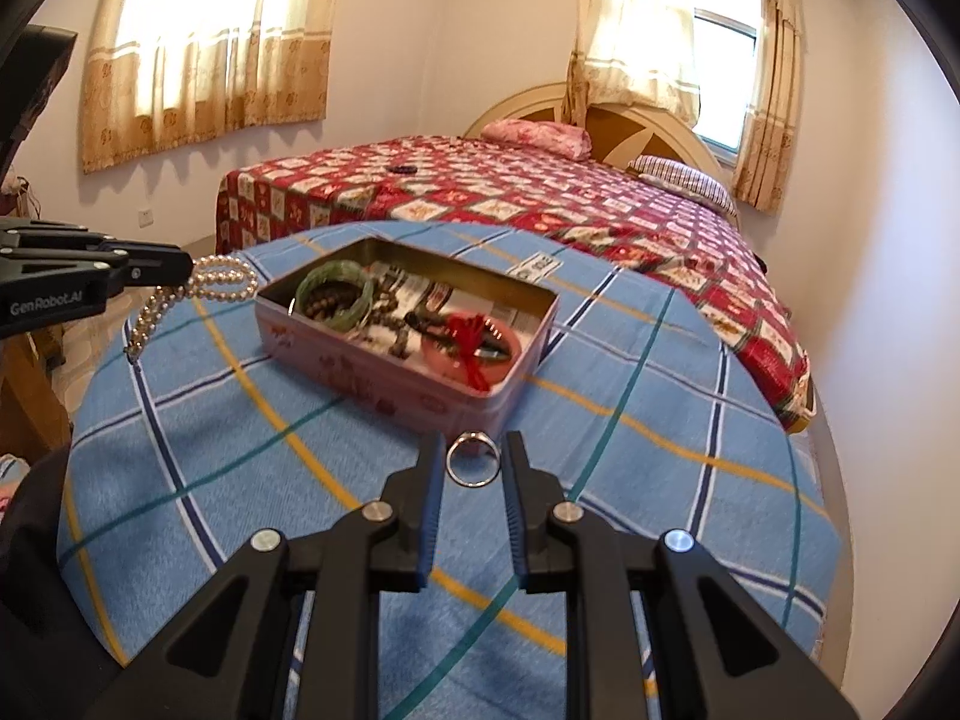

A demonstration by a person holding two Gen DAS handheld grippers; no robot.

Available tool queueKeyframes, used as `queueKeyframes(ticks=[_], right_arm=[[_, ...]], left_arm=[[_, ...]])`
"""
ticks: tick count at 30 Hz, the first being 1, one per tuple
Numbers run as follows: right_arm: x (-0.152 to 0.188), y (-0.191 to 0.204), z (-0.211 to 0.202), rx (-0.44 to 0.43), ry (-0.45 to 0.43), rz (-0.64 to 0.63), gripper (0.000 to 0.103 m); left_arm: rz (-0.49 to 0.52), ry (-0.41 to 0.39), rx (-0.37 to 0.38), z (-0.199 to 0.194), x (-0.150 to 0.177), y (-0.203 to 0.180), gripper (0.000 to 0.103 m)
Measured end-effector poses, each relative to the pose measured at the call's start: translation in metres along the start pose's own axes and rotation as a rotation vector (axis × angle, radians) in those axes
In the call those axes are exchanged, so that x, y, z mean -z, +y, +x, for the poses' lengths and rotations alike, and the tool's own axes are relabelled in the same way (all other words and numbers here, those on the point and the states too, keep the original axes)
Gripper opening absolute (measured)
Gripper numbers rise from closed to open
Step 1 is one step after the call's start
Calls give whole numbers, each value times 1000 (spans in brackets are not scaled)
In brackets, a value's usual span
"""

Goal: Organize jewelry
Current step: 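Grasp the pearl necklace with the left gripper while the right gripper lifts the ring, then carry the pearl necklace and gold ring over the tin with both grippers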

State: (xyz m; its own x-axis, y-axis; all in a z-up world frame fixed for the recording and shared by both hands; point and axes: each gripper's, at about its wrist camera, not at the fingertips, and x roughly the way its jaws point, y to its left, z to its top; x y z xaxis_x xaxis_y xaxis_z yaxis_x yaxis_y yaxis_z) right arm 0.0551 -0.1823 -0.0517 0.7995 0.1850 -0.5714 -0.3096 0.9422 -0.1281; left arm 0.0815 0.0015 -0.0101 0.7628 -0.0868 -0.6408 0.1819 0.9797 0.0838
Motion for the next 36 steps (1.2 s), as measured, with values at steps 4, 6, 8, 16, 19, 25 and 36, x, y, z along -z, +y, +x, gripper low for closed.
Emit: queueKeyframes(ticks=[4, 6, 8, 16, 19, 25, 36], right_arm=[[-9, -4, 1, 4, -15, 2, 21], [-15, -5, 2, 7, -22, 0, 21], [-20, -6, 4, 8, -27, -3, 21], [-38, -8, 14, 20, -41, -7, 21], [-43, -9, 17, 21, -45, -9, 21], [-54, -12, 26, 18, -46, -8, 21], [-64, -11, 36, 15, -47, -20, 21]], left_arm=[[11, -24, -2, -1, -13, -2, 6], [11, -31, -2, 0, -20, -1, 6], [11, -37, -5, 2, -24, -1, 6], [2, -33, -15, 18, -35, 0, 6], [3, -25, -13, 25, -35, -1, 6], [7, -19, -13, 34, -40, -1, 6], [18, -16, -16, 49, -53, 1, 6]])
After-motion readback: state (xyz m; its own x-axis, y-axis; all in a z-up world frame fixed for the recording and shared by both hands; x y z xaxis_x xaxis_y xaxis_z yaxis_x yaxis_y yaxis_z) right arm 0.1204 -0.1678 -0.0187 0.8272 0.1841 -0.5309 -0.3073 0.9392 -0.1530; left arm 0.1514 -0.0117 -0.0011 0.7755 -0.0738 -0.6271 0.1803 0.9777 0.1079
